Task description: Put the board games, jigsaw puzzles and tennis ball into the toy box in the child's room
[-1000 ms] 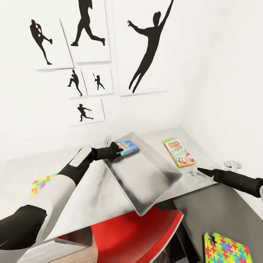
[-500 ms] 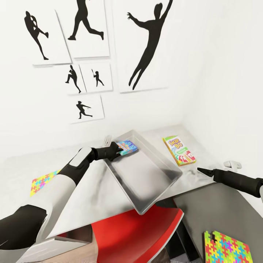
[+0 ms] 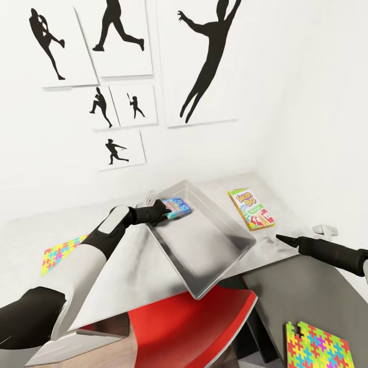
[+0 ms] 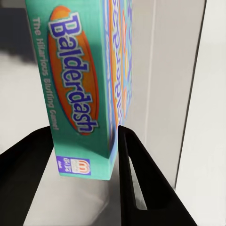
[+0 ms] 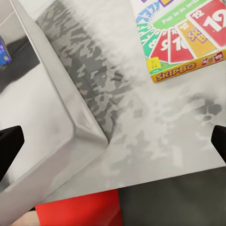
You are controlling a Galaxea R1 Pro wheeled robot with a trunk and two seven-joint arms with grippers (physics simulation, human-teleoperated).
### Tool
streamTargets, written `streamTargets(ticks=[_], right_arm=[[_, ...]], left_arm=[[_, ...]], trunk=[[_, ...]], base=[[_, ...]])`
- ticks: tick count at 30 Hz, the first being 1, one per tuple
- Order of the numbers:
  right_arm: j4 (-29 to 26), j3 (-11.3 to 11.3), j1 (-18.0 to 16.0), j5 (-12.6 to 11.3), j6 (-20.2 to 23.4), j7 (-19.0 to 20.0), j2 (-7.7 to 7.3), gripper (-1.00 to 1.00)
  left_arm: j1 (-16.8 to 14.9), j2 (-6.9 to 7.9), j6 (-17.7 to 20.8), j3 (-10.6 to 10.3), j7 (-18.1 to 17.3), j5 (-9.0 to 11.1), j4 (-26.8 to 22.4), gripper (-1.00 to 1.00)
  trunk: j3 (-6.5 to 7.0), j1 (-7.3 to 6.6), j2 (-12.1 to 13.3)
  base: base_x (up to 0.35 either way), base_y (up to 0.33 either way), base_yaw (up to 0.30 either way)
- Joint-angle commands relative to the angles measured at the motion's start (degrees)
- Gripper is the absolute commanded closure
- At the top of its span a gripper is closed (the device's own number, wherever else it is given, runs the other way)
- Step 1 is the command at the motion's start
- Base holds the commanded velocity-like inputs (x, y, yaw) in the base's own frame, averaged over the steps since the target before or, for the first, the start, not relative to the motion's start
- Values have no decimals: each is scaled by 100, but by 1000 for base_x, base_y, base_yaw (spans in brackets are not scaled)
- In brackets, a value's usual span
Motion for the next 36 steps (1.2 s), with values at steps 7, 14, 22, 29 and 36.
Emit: streamTargets(ticks=[7, 14, 22, 29, 36], right_arm=[[-2, -8, -6, 31, 28, 45, -3, -100], [-2, -8, -6, 31, 28, 45, -3, -100], [-2, -9, -6, 31, 28, 45, -3, -100], [-2, -9, -6, 31, 28, 45, -3, -100], [-2, -9, -6, 31, 28, 45, -3, -100]], left_arm=[[-4, 3, 1, 0, 53, 29, -7, 100], [-4, 3, 1, 2, 52, 19, -7, 100], [-4, -3, 3, 3, 52, 26, -6, 100], [-4, -36, 8, 3, 49, 42, -6, 100], [-4, -48, 19, 5, 41, 66, -6, 100]], trunk=[[-13, 3, -11], [-14, 3, -11], [-14, 3, -11], [-14, 3, -11], [-14, 3, -11]], base=[[0, 0, 0], [0, 0, 0], [0, 0, 0], [0, 0, 0], [0, 0, 0]])
